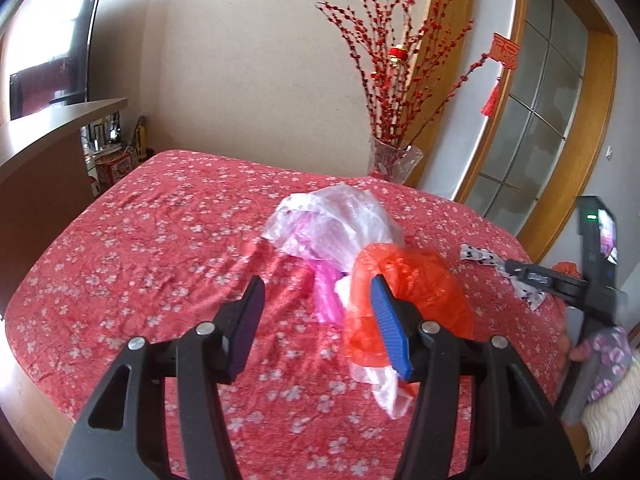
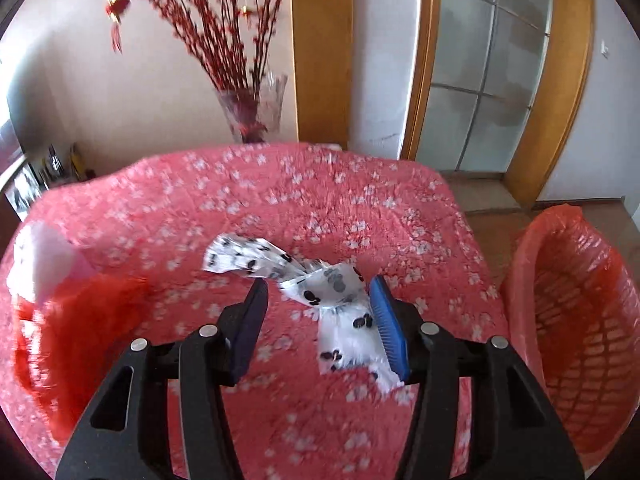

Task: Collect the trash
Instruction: 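Grasp the red bag with the left tool while the right tool grasps the white dotted bag, then carry the red bag and white dotted bag over the red basket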

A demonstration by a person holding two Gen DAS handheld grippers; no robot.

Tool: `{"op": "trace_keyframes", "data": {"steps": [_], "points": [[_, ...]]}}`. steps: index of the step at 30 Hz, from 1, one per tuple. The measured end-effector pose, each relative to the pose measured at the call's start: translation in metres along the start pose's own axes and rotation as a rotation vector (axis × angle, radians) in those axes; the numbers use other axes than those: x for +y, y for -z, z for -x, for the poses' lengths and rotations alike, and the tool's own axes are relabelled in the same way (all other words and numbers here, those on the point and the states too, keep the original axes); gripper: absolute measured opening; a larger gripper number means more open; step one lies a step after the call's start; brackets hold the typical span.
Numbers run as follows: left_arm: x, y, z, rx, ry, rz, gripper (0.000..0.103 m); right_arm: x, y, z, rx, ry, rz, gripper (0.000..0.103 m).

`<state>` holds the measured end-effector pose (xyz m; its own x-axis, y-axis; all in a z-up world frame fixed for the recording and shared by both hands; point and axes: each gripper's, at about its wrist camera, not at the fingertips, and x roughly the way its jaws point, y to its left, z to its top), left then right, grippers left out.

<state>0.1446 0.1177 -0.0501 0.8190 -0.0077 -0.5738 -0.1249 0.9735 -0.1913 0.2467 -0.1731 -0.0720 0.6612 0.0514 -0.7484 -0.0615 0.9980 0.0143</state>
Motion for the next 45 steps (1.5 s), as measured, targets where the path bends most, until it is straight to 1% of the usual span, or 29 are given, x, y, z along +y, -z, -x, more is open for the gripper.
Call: {"op": "trace_keyframes", "data": {"steps": [2,4,5,8,9,11,15,20,22,24,25,26,27,29,31,34,36,40,45], "points": [[-0.007,0.000,0.000,0.000,0.016,-0.011,0.055,-0.002,0.001,-0.011,0.039,-0.003,-0.001,0.054],[-0.014,0.000,0.001,-0.001,0.034,-0.026,0.059,-0.004,0.004,-0.017,0.065,-0.007,0.001,0.054],[-0.018,0.000,0.001,-0.002,0.043,-0.035,0.060,-0.005,0.006,-0.015,0.056,-0.013,-0.002,0.050],[-0.035,0.001,-0.001,0.010,0.065,-0.071,0.063,-0.008,0.013,-0.007,0.053,-0.038,-0.002,0.011],[-0.042,0.002,-0.004,0.019,0.073,-0.086,0.063,-0.011,0.016,-0.003,0.052,-0.054,-0.012,0.008],[-0.052,0.004,-0.008,0.035,0.080,-0.104,0.063,-0.014,0.023,0.006,0.045,-0.074,-0.022,0.006],[-0.077,0.010,-0.013,0.049,0.091,-0.154,0.063,-0.024,0.035,0.025,0.020,-0.101,-0.041,0.006],[-0.099,0.021,-0.023,0.075,0.044,-0.218,0.063,-0.040,0.043,0.044,0.005,-0.132,-0.066,0.006],[-0.105,0.025,-0.029,0.084,0.009,-0.239,0.062,-0.045,0.045,0.049,0.003,-0.139,-0.075,0.006],[-0.109,0.027,-0.037,0.096,-0.033,-0.250,0.051,-0.048,0.046,0.053,0.003,-0.145,-0.082,0.006],[-0.110,0.028,-0.041,0.105,-0.049,-0.249,0.040,-0.051,0.048,0.055,0.003,-0.151,-0.087,0.006],[-0.110,0.028,-0.044,0.111,-0.054,-0.248,0.023,-0.053,0.049,0.058,0.002,-0.156,-0.092,0.006],[-0.110,0.028,-0.049,0.127,-0.050,-0.245,0.015,-0.054,0.048,0.059,0.001,-0.159,-0.095,0.006],[-0.106,0.026,-0.047,0.132,-0.005,-0.214,0.006,-0.057,0.048,0.065,-0.010,-0.165,-0.095,0.006],[-0.099,0.018,-0.035,0.114,0.076,-0.156,0.005,-0.060,0.046,0.072,-0.028,-0.168,-0.094,0.006],[-0.100,0.007,-0.018,0.081,0.154,-0.135,0.004,-0.067,0.043,0.083,-0.057,-0.172,-0.102,0.006],[-0.103,0.000,-0.009,0.060,0.189,-0.136,0.004,-0.071,0.043,0.090,-0.072,-0.173,-0.106,0.006],[-0.114,-0.008,0.000,0.048,0.257,-0.115,0.004,-0.080,0.042,0.101,-0.100,-0.171,-0.120,0.006],[-0.138,-0.016,0.001,0.038,0.310,-0.131,0.004,-0.098,0.043,0.115,-0.130,-0.149,-0.145,0.006]]}}
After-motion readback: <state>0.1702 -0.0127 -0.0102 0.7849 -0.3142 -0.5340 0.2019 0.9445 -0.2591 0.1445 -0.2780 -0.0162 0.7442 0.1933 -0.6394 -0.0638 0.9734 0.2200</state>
